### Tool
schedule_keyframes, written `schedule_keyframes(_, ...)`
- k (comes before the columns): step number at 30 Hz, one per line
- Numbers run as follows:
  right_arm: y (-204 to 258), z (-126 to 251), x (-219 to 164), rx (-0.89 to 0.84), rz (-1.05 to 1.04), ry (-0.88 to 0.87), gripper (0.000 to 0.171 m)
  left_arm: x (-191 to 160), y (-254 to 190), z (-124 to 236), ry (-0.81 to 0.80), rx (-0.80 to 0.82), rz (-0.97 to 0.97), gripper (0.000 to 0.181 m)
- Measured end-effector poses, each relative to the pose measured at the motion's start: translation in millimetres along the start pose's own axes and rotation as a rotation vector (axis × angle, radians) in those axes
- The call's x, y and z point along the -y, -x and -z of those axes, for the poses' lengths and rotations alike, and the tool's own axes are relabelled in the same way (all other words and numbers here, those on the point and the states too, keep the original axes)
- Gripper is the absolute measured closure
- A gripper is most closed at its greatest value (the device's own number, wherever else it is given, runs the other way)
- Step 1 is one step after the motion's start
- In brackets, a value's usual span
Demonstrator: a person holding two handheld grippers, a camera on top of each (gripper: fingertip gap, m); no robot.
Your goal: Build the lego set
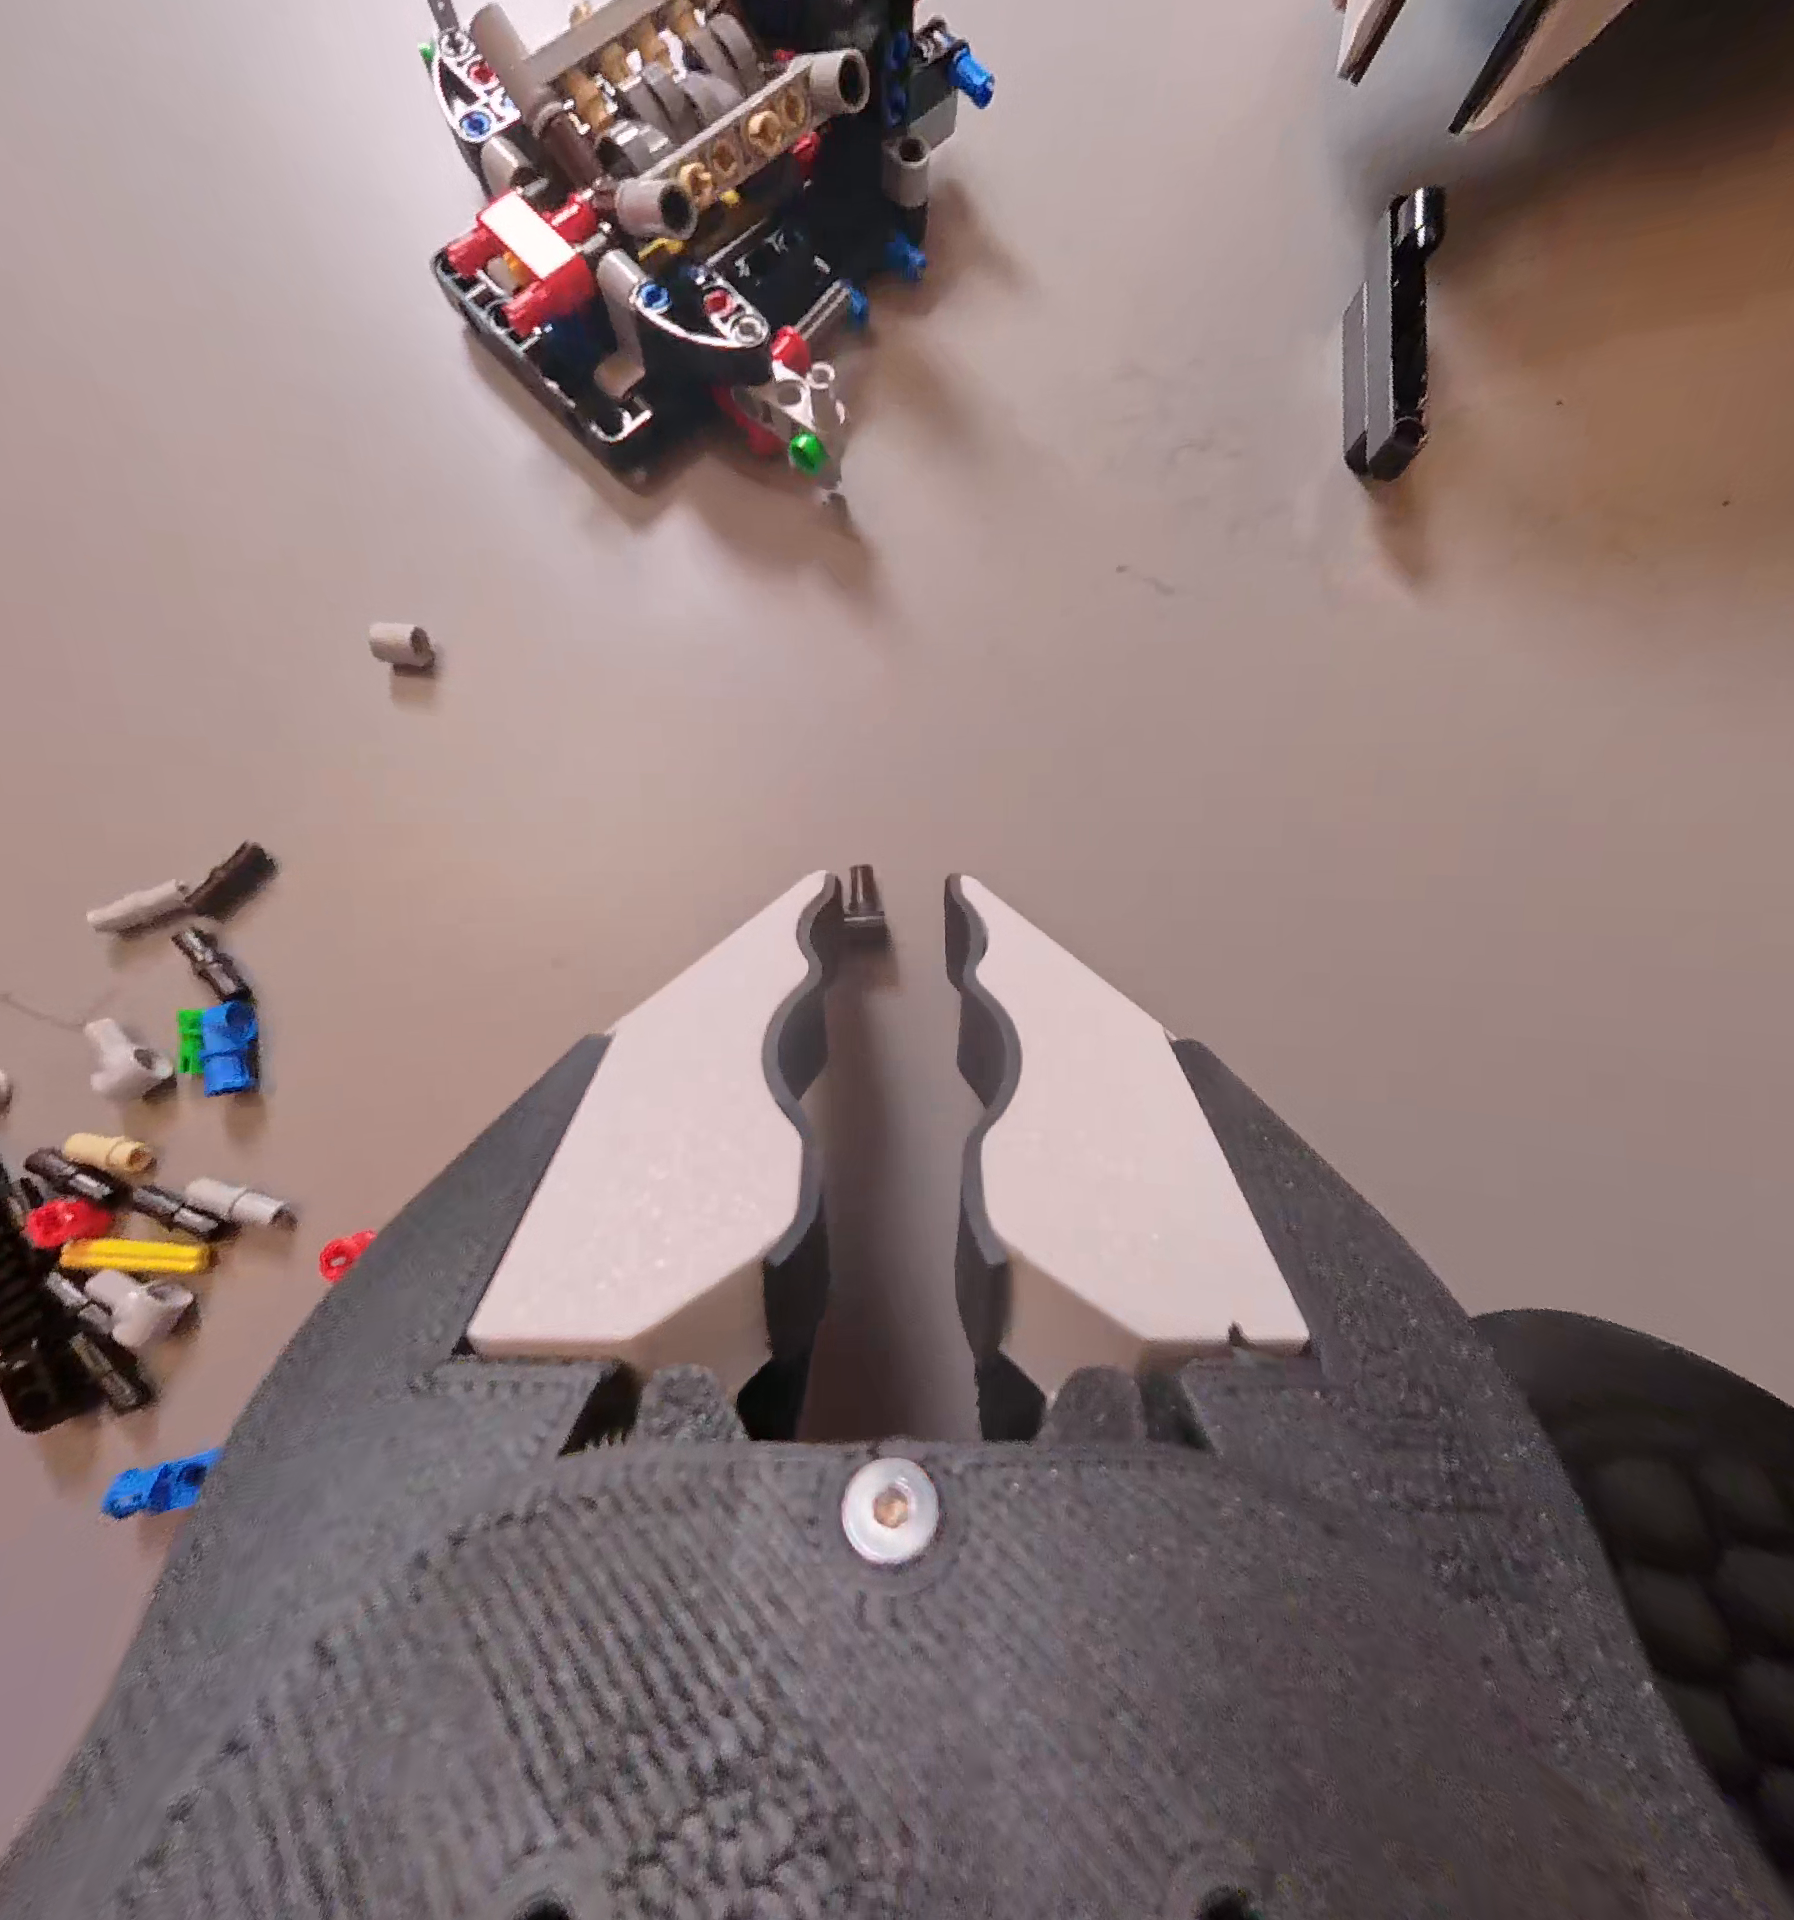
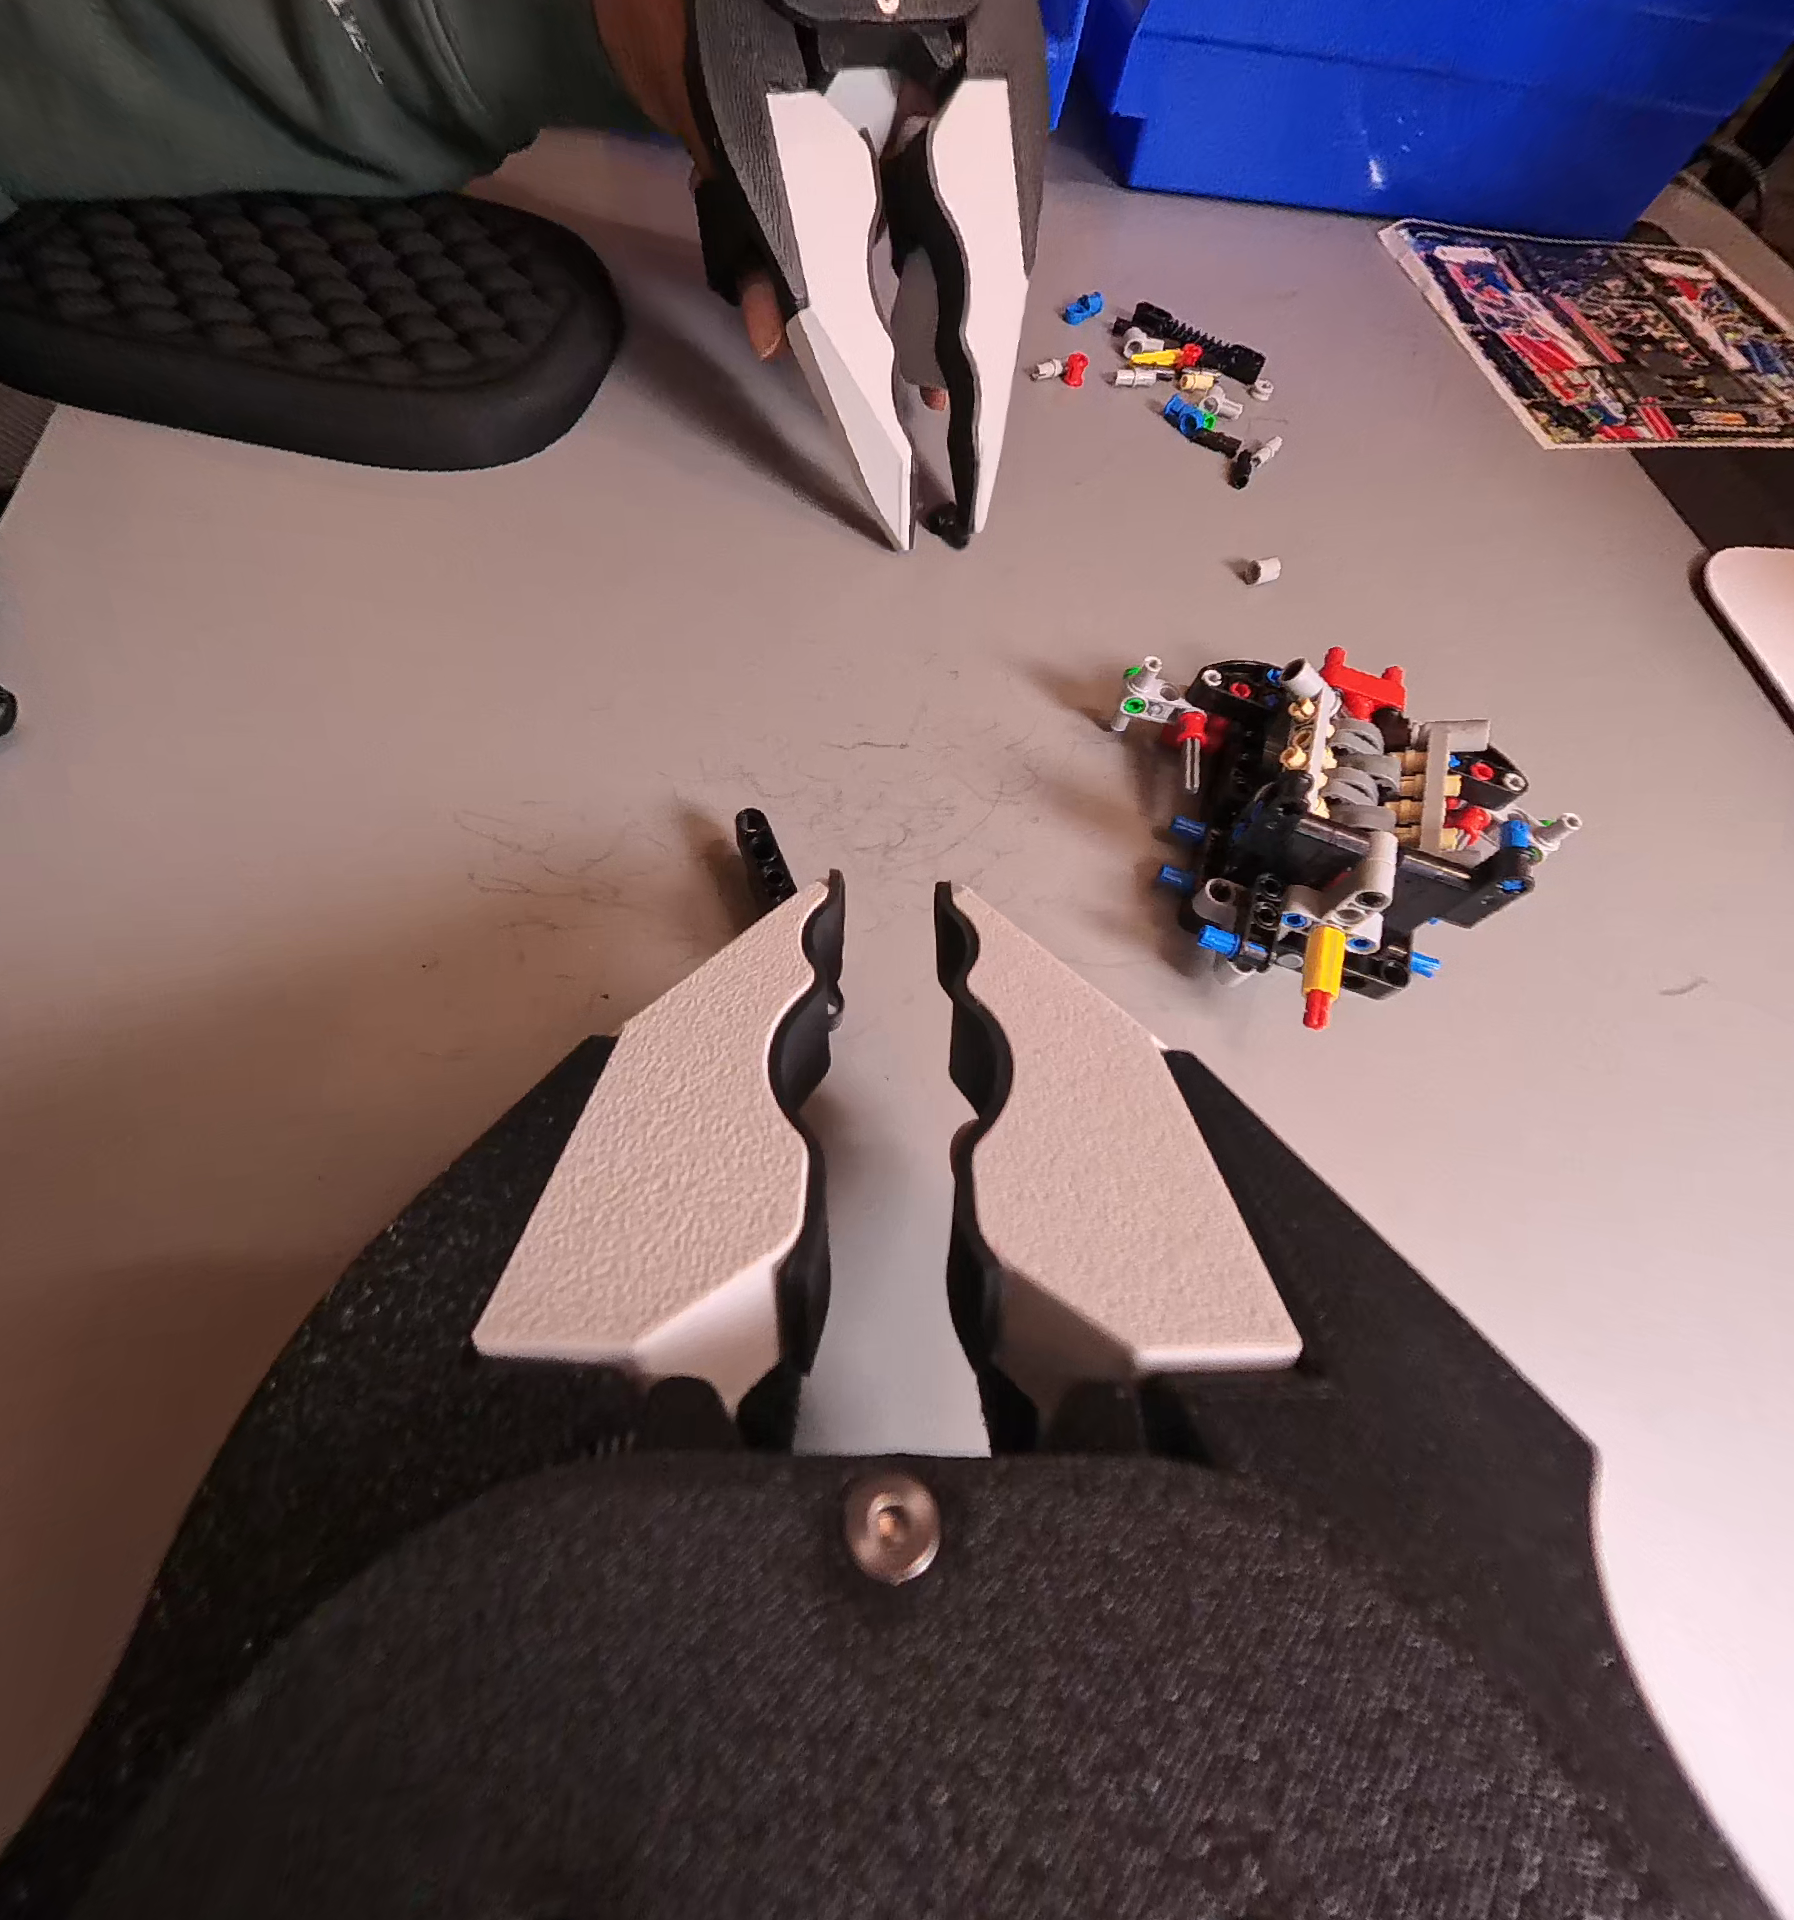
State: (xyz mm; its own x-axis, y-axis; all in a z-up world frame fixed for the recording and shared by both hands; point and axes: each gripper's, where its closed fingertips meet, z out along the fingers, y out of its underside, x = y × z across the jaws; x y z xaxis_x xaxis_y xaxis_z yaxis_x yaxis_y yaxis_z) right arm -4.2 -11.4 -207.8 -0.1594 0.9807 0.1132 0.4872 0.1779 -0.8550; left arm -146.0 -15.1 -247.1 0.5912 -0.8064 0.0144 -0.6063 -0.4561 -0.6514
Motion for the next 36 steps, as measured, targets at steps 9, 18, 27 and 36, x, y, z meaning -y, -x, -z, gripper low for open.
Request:
schedule_keyframes(9, -1.1, 0.5, 0.1, -0.005, -0.002, -0.005, 0.156, -4.5, 2.6, 3.4, -0.002, -0.001, 0.015, 0.166)
schedule_keyframes(18, -2.0, 2.6, 25.6, -0.003, -0.114, -0.150, 0.156, 37.9, -12.3, 7.3, -0.189, 0.040, -0.154, 0.175)
schedule_keyframes(27, 2.4, -0.6, 52.5, 0.128, -0.451, -0.317, 0.152, 108.9, -72.6, 6.7, -0.421, 0.178, -0.508, 0.175)
schedule_keyframes(36, 9.0, -3.3, 50.9, 0.161, -0.465, -0.302, 0.161, 115.8, -87.3, -1.9, -0.421, 0.206, -0.587, 0.175)
